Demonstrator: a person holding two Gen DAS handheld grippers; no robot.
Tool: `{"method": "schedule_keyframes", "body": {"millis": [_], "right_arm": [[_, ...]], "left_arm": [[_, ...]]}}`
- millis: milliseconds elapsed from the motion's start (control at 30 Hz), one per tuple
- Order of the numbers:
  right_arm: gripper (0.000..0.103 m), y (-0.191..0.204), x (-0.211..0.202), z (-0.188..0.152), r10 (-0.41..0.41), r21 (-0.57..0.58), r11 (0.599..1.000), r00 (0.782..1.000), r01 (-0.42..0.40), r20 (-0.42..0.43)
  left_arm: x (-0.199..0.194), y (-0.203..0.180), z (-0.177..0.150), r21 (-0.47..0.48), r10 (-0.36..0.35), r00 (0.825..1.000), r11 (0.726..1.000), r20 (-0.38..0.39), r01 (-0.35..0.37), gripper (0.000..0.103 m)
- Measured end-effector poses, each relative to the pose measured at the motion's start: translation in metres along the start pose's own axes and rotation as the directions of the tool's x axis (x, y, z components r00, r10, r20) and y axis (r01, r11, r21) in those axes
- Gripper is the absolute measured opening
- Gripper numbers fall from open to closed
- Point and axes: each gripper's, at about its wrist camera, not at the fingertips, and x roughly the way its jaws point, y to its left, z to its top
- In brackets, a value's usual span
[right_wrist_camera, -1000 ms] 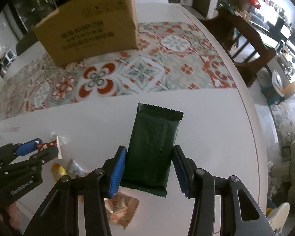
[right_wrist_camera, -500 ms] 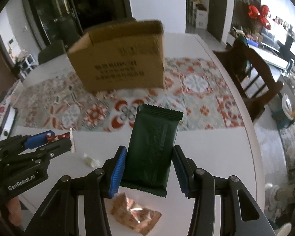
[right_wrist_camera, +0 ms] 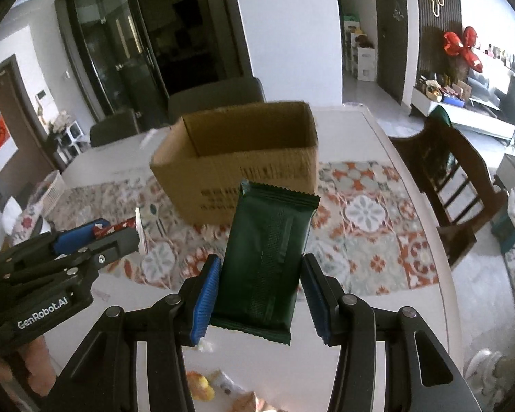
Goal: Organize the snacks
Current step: 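Carry the red candy pack and dark green bar over the box with both tools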
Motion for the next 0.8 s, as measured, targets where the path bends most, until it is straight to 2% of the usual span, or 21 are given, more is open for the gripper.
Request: {"method": "schedule_keyframes", "body": {"millis": [167, 467, 800], "right_arm": [[0.049, 0.004, 0.001, 0.025, 0.028, -0.021, 0.999, 0.999, -0.027, 0.034], [0.049, 0.006, 0.018, 0.072, 0.042, -0.04, 0.998, 0.996, -0.039, 0.076], [0.049, 0.006, 0.057, 0.119, 0.045, -0.064, 0.997, 0.996, -0.041, 0.071]], "left_arm": [[-0.001, 0.007, 0.022, -0.009, -0.004, 0.999, 1.0, 0.04, 0.004, 0.045], [0.006, 0.02, 0.061, -0.007, 0.033, 0.995, 0.999, 0.094, -0.032, 0.045], [0.041, 0.035, 0.099, -0.01, 0.057, 0.995, 0.998, 0.084, -0.056, 0.045]]}}
